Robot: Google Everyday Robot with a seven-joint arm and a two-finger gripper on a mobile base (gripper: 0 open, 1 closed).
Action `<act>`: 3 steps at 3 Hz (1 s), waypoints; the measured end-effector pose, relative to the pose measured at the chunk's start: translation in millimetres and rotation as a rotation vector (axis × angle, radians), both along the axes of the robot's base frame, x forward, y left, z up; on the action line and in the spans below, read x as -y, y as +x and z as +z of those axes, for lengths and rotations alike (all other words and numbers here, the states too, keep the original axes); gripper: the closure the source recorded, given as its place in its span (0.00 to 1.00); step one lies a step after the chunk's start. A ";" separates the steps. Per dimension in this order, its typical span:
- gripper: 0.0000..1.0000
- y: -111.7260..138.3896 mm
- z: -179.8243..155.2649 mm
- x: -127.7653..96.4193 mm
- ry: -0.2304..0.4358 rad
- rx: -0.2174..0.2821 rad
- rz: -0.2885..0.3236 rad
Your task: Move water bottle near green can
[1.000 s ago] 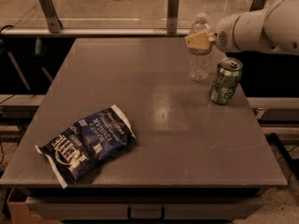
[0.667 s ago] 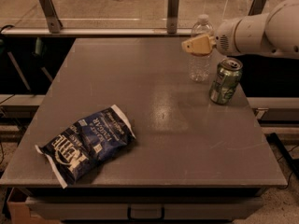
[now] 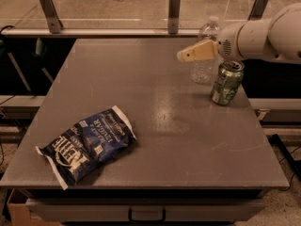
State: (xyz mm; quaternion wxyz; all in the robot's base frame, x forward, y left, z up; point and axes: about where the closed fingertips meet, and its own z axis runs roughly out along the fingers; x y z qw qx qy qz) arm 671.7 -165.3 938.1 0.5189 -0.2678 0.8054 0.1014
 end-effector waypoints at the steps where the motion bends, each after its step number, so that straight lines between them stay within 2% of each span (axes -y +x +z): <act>1: 0.00 -5.3 2.2 11.6 -0.011 0.005 -0.002; 2: 0.00 -4.5 11.9 9.7 -0.029 0.023 0.021; 3: 0.00 -3.4 37.2 37.1 -0.050 0.057 0.026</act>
Offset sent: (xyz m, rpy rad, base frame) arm -0.0031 -0.0107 0.0242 -0.0481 -0.0469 0.0419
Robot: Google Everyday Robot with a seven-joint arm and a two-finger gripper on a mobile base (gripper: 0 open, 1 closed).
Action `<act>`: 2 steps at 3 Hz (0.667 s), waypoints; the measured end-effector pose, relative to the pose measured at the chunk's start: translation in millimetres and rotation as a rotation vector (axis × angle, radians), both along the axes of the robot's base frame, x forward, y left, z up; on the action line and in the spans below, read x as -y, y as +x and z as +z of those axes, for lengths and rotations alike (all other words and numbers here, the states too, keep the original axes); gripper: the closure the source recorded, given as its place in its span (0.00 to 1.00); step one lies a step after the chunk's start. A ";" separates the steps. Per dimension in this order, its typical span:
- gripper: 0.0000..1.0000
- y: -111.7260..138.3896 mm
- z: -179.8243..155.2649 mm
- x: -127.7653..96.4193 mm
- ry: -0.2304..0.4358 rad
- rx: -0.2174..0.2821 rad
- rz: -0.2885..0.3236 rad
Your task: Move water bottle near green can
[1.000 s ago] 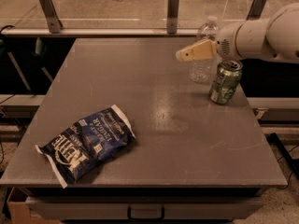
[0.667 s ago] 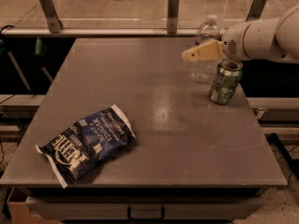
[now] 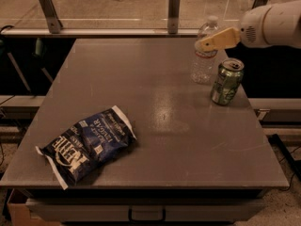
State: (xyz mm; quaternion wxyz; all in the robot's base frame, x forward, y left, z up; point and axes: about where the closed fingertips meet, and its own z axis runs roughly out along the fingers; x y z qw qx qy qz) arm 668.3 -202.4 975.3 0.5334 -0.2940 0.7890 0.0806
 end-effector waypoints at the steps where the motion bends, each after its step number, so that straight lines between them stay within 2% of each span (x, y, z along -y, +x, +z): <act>1: 0.00 -1.9 49.2 41.0 -0.012 0.052 0.014; 2: 0.00 -8.7 77.8 75.4 0.007 0.063 0.050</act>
Offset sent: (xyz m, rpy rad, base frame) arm -0.0205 -0.1441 0.1937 0.0493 -0.2071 0.0627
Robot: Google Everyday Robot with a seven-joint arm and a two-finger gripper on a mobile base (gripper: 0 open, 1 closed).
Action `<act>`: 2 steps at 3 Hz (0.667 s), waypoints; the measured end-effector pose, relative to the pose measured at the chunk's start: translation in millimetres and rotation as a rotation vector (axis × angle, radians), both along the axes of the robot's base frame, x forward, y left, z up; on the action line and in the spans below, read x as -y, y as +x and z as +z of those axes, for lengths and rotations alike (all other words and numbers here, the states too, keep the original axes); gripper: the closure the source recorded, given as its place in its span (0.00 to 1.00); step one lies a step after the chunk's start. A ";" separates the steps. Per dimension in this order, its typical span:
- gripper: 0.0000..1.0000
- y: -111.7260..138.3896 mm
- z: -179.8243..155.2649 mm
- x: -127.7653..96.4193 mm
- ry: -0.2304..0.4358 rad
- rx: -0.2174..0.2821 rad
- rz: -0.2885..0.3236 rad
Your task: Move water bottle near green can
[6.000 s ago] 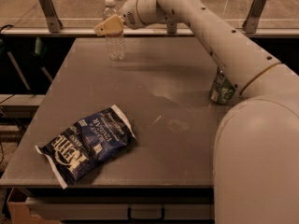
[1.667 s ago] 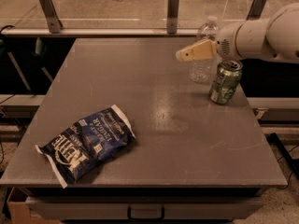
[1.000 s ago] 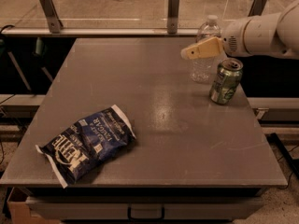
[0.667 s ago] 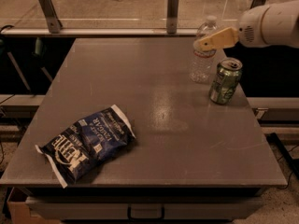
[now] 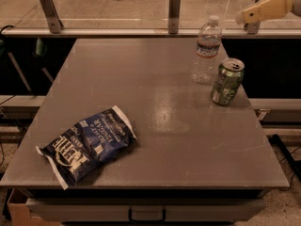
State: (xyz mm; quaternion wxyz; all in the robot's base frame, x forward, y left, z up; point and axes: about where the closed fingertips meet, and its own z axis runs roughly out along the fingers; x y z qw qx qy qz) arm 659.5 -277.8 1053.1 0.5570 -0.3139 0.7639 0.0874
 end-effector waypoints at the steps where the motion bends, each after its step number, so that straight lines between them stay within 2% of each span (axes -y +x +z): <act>1: 0.00 -7.2 41.0 27.8 0.067 0.066 0.035; 2: 0.00 -13.6 83.1 36.4 0.077 0.143 0.028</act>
Offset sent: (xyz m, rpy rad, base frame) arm -0.0058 -0.0233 0.0321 0.0553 -0.0507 0.0305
